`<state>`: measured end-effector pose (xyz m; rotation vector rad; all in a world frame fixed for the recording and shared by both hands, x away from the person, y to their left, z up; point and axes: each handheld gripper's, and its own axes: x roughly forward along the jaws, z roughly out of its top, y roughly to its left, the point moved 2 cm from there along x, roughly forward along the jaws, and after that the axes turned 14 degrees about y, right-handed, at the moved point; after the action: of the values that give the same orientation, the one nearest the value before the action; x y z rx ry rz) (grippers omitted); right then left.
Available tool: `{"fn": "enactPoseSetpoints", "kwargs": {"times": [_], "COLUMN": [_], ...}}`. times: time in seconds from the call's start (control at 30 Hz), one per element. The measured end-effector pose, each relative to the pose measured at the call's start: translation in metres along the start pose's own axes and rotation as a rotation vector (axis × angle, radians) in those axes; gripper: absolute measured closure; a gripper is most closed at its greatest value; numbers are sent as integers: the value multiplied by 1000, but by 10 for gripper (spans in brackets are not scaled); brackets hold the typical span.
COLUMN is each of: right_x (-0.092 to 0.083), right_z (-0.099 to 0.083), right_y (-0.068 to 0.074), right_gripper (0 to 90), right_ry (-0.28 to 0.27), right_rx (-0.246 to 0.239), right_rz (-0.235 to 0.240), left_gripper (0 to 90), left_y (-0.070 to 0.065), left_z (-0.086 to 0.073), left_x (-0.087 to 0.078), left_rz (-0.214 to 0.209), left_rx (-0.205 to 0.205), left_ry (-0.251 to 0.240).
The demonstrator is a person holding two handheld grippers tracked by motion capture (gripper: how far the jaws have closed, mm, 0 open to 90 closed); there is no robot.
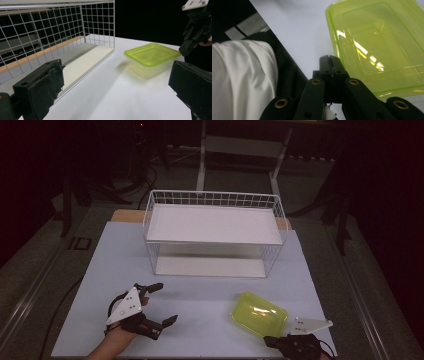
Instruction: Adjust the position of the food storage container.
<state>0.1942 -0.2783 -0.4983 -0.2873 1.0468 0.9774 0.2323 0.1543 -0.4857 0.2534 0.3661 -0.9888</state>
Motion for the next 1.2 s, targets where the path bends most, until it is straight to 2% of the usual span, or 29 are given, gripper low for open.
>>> {"fn": "enactPoseSetpoints", "kwargs": {"times": [0.17,0.2,0.27,0.37,0.77,1.07,1.2], "right_x": [1,1,1,2,0,-1,-7], "right_z": [0,1,1,1,10,12,13], "right_y": [-3,-4,-5,-11,-33,-40,-42], "right_gripper": [899,899,899,899,899,899,899], "right_ry": [16,15,21,9,-19,-38,-63], "right_rx": [-3,1,2,33,34,57,59], "right_rz": [-12,-33,-44,-53,-97,-98,-96], "left_gripper": [3,3,3,3,3,3,3], "left_y": [1,0,0,1,0,0,0], "left_z": [0,0,0,0,0,0,-1], "left_x": [-1,-1,-1,-1,-1,-1,-1], "left_rz": [-1,-2,-2,-1,-2,-2,-3], "left_rx": [-2,-3,-2,-2,-6,-6,-10], "left_ry": [-4,-5,-5,-5,-9,-10,-8]}}
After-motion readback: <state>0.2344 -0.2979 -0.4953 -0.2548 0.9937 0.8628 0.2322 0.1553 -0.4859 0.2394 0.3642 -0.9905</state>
